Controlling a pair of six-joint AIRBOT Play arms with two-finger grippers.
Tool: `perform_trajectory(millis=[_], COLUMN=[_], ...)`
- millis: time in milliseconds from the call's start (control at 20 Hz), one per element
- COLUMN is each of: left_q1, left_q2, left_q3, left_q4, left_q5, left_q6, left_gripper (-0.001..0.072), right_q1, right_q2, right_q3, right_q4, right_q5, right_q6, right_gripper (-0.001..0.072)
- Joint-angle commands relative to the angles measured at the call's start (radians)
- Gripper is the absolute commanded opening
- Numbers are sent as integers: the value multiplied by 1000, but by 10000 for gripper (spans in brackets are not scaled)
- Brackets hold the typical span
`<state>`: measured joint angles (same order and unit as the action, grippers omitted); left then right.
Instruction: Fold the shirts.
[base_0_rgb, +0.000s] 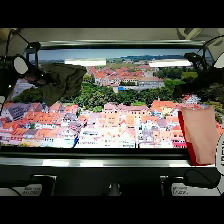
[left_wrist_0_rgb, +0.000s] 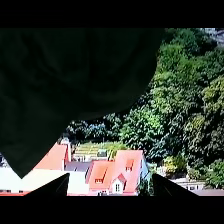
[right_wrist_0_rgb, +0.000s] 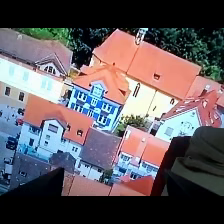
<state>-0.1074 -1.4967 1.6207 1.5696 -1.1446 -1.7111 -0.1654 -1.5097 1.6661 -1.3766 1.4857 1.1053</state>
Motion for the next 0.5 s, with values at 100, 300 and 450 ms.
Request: perform_trajectory(millis=[100, 300, 450], left_q1=[42, 166, 209], left_q2=[-72, -330, -496], left_q3=[39, 248, 323], left_q4=[-28, -143, -296], left_q5=[375, 234, 225], left_q6=[-145, -216, -216], left_gripper=[634, 636, 633], right_q1=[1, 1, 1], right_q2=[-1, -1, -2], right_q3=[1, 1, 1], right_q4=[2, 27, 60], right_q5=[-310, -372, -293], right_q6=[-2, -2, -3], right_gripper=[676, 676, 676])
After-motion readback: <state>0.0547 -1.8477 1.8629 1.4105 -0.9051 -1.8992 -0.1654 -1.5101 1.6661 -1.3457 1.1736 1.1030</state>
